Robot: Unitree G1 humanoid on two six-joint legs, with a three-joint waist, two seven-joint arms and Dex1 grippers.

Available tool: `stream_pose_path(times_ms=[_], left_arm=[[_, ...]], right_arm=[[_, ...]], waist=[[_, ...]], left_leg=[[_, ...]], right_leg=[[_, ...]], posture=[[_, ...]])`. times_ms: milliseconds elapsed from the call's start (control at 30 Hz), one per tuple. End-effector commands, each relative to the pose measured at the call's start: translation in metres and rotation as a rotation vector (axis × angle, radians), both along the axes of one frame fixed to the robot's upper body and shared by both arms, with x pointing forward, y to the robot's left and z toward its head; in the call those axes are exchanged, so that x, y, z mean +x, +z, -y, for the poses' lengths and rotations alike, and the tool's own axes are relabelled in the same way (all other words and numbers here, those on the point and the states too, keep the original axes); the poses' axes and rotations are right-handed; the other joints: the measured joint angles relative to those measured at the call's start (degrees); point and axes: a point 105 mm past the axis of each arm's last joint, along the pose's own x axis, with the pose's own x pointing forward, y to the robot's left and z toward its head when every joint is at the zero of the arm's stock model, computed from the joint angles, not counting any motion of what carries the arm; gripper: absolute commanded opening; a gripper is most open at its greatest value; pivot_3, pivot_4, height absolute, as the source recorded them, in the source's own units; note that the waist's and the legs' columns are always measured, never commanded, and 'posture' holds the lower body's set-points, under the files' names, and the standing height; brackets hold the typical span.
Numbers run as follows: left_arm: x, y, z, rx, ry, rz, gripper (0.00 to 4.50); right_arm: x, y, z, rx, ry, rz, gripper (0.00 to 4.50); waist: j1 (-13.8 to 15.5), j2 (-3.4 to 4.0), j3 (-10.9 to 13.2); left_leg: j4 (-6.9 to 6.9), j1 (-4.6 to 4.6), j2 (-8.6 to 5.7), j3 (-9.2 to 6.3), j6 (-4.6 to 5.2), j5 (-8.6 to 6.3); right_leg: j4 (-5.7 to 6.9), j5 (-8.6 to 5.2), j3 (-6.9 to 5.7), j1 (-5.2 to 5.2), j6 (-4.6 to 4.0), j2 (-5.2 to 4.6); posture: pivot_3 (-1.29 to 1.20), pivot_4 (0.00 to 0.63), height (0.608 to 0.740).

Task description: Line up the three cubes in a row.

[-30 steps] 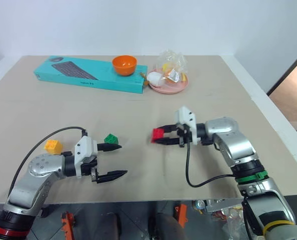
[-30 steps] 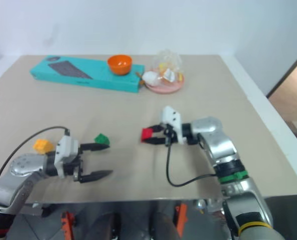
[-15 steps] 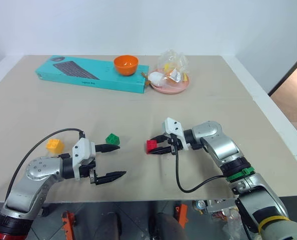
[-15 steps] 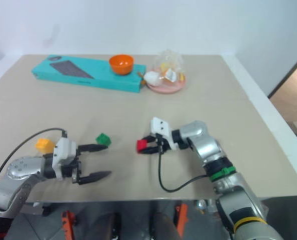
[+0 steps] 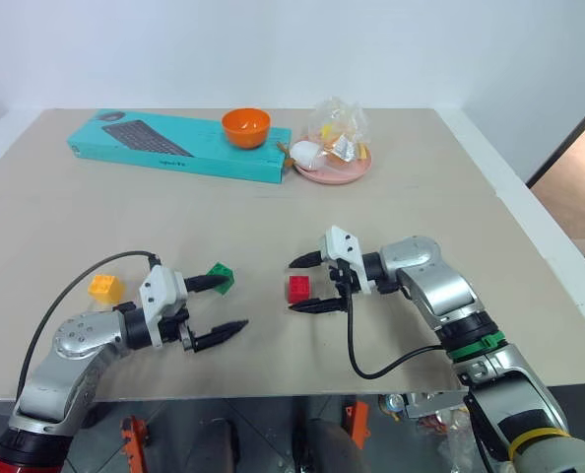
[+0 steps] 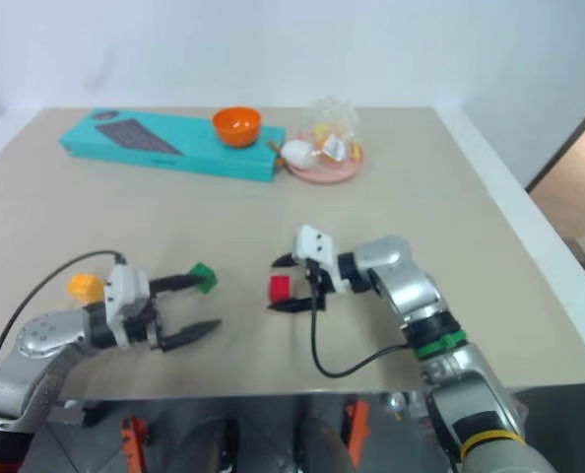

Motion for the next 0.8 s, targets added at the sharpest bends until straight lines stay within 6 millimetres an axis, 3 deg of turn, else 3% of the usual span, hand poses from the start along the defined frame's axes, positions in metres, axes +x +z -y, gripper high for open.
stream_pose_path(times_ms=[33, 233, 500, 733, 800], left_arm=[[0.010, 0.015, -0.016, -0.031, 0.146, 0.071, 4.50], [0.025, 0.007, -0.031, -0.053, 0.348, 0.053, 4.50], [0.035, -0.013, -0.009, -0.056, 0.363, -0.015, 4.50], [0.044, -0.024, -0.004, -0.043, 0.404, -0.049, 4.50], [0.046, -0.029, -0.003, -0.029, 0.420, -0.064, 3.97]], right_arm=[[-0.009, 0.032, -0.001, 0.124, -0.054, 0.093, 4.49], [-0.026, 0.044, 0.002, 0.217, -0.179, 0.181, 4.49], [-0.034, 0.051, 0.009, 0.262, -0.280, 0.239, 4.49], [-0.027, 0.054, 0.017, 0.268, -0.347, 0.288, 4.49], [-0.025, 0.056, 0.019, 0.268, -0.361, 0.303, 4.50]], waist=[[0.0, 0.00, 0.0], [0.0, -0.02, 0.0], [0.0, -0.07, 0.0], [0.0, -0.11, -0.1], [0.0, -0.11, -0.1]], left_leg=[[0.00, 0.00, 0.00, 0.01, 0.00, 0.00], [0.01, 0.00, -0.06, 0.03, 0.00, 0.00], [0.05, 0.03, -0.06, 0.22, -0.02, 0.02], [0.04, 0.03, -0.06, 0.26, -0.02, 0.02], [0.04, 0.03, -0.06, 0.23, -0.02, 0.02]], right_leg=[[0.00, 0.00, 0.01, -0.01, 0.00, -0.01], [0.00, 0.02, 0.03, 0.01, 0.07, -0.08], [-0.01, 0.13, 0.19, 0.00, 0.13, -0.07], [-0.02, 0.14, 0.24, -0.03, 0.12, 0.03], [-0.02, 0.14, 0.23, -0.03, 0.11, 0.06]], posture=[[0.00, 0.150, 0.740], [0.00, 0.150, 0.740], [0.00, 0.150, 0.740], [0.00, 0.150, 0.740], [0.00, 0.150, 0.740]])
